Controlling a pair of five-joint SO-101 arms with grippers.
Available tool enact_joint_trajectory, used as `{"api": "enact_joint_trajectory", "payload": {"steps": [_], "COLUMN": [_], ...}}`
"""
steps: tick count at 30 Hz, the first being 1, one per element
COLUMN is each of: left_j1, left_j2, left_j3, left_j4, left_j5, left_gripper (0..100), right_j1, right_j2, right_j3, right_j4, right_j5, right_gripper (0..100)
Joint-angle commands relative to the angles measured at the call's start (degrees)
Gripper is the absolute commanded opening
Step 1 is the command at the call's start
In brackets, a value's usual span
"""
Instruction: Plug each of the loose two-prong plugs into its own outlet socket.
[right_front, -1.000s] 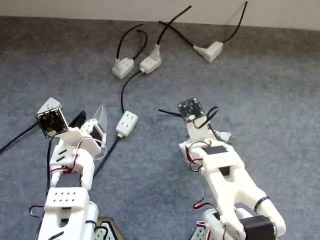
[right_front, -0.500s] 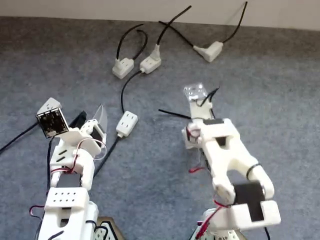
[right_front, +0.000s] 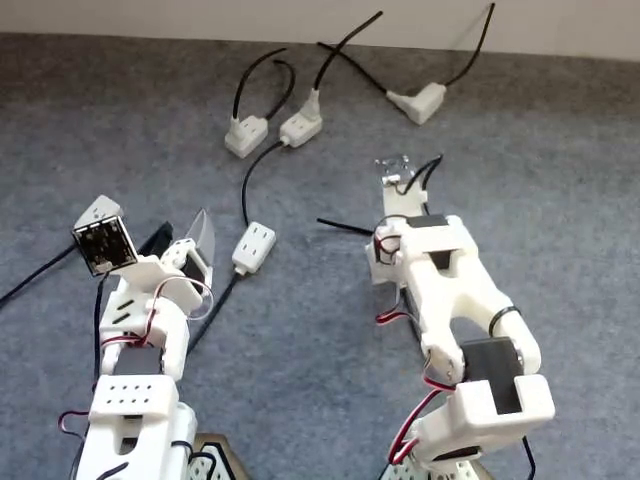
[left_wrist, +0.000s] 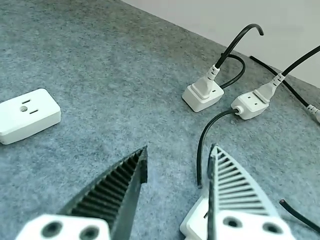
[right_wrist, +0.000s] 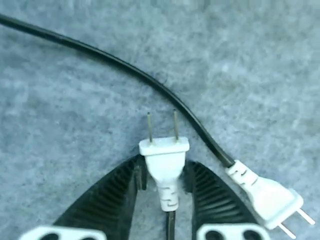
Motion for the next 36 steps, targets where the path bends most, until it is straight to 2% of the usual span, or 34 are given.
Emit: {"api": "enact_joint_trajectory", "payload": {"steps": [1, 5, 9, 12, 14, 25, 31, 36], "left_j1": [0.7, 0.6, 0.6, 0.6, 0.6, 0.6, 0.6, 0.6], "left_j2": [-0.9, -1.2, -1.2, -1.2, -1.2, -1.2, -1.2, -1.2], "left_j3": [-0.5, -0.4, -0.4, -0.4, -0.4, -0.3, -0.3, -0.3], "left_j4": [-1.2, -1.2, -1.2, -1.2, -1.2, -1.2, -1.2, -1.2], "left_j5": [-0.3, -0.4, -0.4, -0.4, -0.4, -0.4, -0.4, -0.4], "left_gripper": [21, 21, 21, 21, 21, 21, 21, 21], "right_j1": [0.4, 0.5, 0.5, 0.4, 0.0, 0.2, 0.0, -0.2], "right_j2": [5.4, 8.7, 9.1, 7.0, 5.8, 7.3, 11.6, 11.4], "right_j3": [-4.3, -11.6, -13.1, -13.1, -13.1, -12.8, -13.4, -13.4], "right_j4": [0.2, 6.1, 9.0, 8.9, 8.8, 4.6, 4.6, 4.7], "right_j5": [-0.1, -0.3, -0.1, 4.7, 7.5, 8.0, 13.9, 14.3], "right_gripper": [3.3, 5.7, 16.6, 22.1, 22.2, 22.1, 21.8, 11.7]}}
